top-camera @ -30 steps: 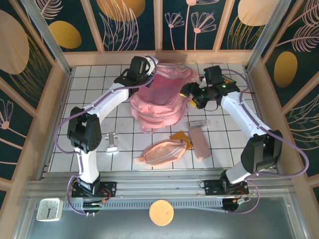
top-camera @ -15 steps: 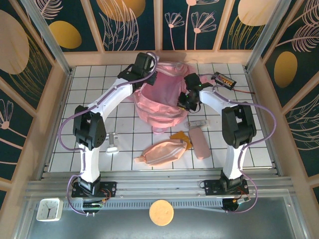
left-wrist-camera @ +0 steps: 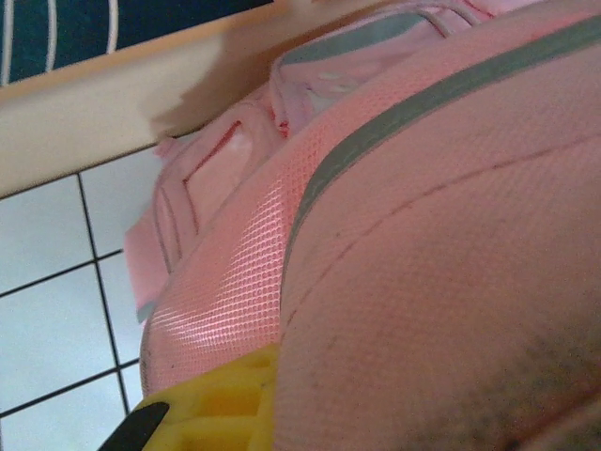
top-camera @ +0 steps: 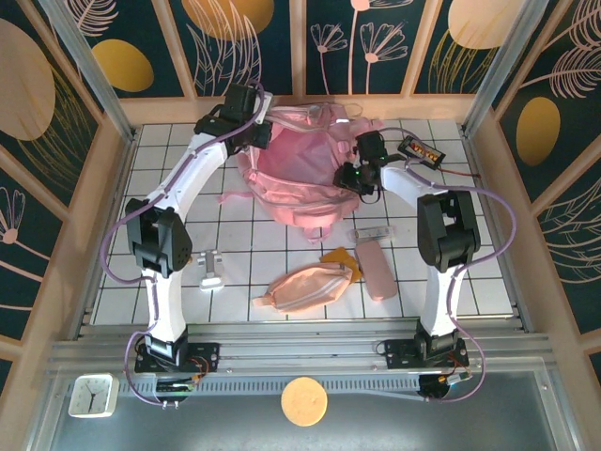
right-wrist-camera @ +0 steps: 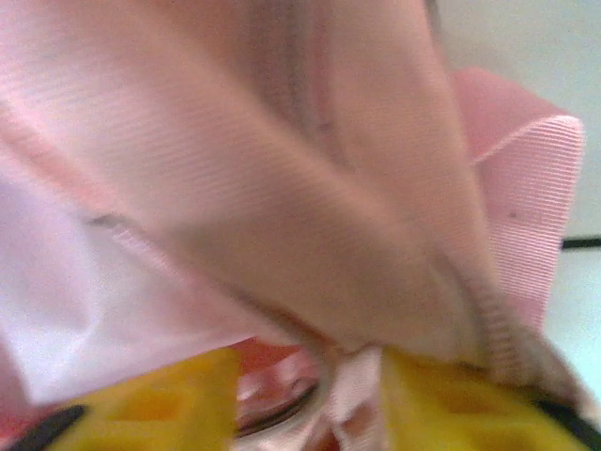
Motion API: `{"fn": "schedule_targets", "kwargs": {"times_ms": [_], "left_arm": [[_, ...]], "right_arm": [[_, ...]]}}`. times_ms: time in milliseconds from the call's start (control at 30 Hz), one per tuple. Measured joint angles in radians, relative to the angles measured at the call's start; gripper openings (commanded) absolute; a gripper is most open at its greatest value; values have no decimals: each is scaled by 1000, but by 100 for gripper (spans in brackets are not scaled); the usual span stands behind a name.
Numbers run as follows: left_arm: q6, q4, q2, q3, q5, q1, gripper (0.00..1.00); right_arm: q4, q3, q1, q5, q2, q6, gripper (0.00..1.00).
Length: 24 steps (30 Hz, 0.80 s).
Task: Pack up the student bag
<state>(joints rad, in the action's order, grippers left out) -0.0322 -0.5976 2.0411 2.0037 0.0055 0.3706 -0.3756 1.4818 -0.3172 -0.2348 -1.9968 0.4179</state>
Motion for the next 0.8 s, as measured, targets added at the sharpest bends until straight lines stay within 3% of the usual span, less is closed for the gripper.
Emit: {"fn": "schedule_targets", "kwargs": {"times_ms": [133,267,367,533,800], "left_arm": [[-18,57,-2,-56,51,-10,0],[-39,119,-2,-100,73,-25,0],[-60,161,-4,-130,91,-34,0],[-83,227,-20,-202,118,-34,0],[-105,308,-59,-305,145,-35,0]], "right_arm": [[-18,0,2,-21,76,-32,67],[-126,-6,3,-8,227,-38,68],[-198,-113,-16,-11,382,0,68],[-310,-399,-137,-75,571,116,69],[-325,-598,-326,-156,589,274,73]]}}
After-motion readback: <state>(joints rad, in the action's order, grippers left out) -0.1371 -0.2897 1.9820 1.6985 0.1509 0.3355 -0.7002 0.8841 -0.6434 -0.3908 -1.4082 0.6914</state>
